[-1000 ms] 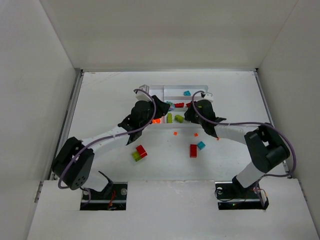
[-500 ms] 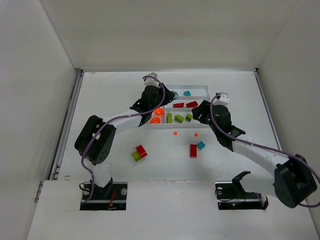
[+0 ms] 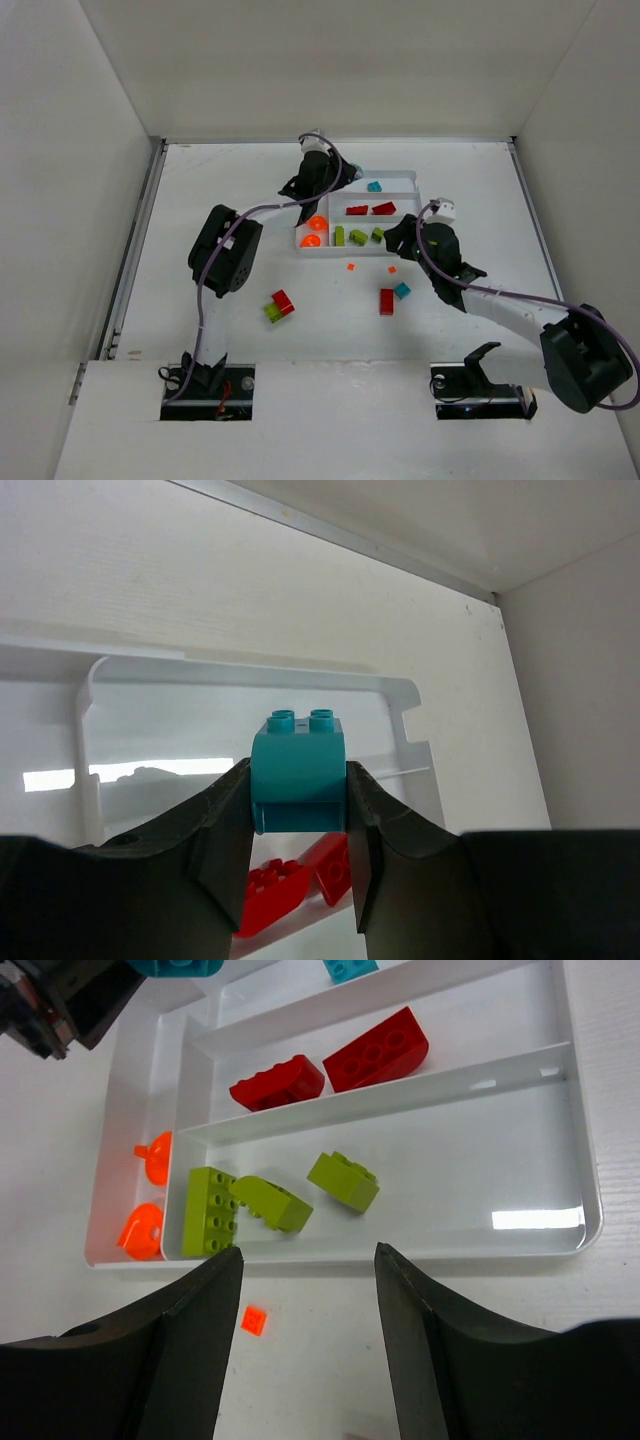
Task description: Sort the legos into containers by color
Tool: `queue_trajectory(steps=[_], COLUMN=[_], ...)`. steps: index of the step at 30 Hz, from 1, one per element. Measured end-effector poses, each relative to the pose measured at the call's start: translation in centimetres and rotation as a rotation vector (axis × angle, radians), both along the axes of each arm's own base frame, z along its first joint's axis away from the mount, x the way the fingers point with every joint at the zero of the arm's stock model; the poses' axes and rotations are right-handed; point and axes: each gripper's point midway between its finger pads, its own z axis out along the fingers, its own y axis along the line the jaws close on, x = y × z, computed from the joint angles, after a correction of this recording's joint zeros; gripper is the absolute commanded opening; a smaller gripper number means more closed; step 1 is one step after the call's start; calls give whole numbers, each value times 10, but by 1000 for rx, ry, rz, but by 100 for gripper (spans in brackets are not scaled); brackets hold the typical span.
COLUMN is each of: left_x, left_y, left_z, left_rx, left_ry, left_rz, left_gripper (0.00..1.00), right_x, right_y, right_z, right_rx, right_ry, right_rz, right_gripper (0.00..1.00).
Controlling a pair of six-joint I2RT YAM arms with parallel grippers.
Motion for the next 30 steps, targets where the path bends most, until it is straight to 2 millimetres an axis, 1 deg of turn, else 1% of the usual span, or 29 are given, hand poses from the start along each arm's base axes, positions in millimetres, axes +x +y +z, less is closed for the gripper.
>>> queue_trajectory(steps=[4,8,12,16,21,23,25,26,28,30], left_x=[12,16,19,20,23,23,24,22,15,-2], left_y=[-5,-8,-8,-7,-3,-1,0,2,7,16], left_z=[-1,-12,-24,-29,-30,-30,-30,-30,-30,-24], left_rx=[-4,5,20,29,40,48,58,66,88,115], left_ry=[-8,7,25,32,27,26,20,18,19,17], left_rz=[3,3,8,14,24,26,28,28,26,18], left_gripper=[28,33,39,44,56,57,57,55,50,43], right_x=[1,2,3,3,3,2,2,3,3,3], right_y=[2,2,3,3,3,3,3,2,1,-2], right_z=[5,7,11,12,11,9,10,9,9,8], right_rx=[13,19,28,31,30,28,27,26,21,15], right_ry=[-15,-23,-35,-40,-37,-35,-36,-36,-35,-33], right_rz=[5,5,4,4,4,4,3,2,-5,-20], right_gripper=[62,63,64,64,63,59,50,43,32,25])
